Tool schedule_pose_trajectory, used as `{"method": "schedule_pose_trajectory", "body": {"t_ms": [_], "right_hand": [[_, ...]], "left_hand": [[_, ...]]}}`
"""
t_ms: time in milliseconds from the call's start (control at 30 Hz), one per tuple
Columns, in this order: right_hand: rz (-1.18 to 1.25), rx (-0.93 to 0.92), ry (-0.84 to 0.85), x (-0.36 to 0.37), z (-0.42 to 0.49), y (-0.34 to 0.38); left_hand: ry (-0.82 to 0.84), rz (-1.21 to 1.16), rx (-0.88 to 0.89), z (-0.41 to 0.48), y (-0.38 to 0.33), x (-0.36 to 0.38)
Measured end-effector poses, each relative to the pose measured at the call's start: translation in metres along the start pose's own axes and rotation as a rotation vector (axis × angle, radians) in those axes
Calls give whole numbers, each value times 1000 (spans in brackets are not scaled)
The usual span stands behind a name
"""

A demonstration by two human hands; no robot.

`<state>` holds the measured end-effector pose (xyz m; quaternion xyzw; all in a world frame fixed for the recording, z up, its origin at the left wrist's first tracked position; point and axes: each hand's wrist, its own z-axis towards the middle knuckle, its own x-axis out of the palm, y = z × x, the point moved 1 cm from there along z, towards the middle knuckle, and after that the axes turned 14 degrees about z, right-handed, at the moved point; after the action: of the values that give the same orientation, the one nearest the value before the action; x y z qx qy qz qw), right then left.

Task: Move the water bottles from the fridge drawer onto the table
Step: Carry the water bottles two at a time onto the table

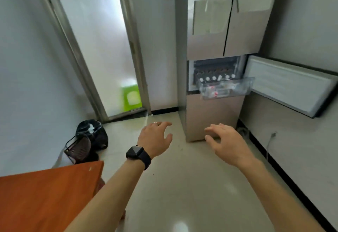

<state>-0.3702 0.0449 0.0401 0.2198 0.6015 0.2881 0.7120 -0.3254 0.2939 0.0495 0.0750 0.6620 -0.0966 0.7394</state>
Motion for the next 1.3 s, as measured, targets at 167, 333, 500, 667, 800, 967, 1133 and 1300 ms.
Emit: {"method": "schedule_pose_trajectory", "body": {"t_ms": [167,333,500,667,800,967,1133,1300], "right_hand": [[19,83,-97,-50,69,-65],[12,113,-133,-79,156,-124],[-39,150,-125,-105,246,-173],[-34,188,-119,-123,314,-223],[-30,198,-81,-133,368,-267],[-12,153,-15,-150,448,-330],[40,150,94,-167,524,-391],[91,153,175,-166,585,-433]], "left_hand": [[-70,-34,146,111,-59,8],[-92,-29,198,233,-95,29],[-74,42,222,344,-124,38],[-37,95,228,437,-145,56],[4,99,216,502,-163,77],[75,106,172,577,-196,109],[157,18,40,639,-228,132],[221,-31,-43,683,-242,156]]}}
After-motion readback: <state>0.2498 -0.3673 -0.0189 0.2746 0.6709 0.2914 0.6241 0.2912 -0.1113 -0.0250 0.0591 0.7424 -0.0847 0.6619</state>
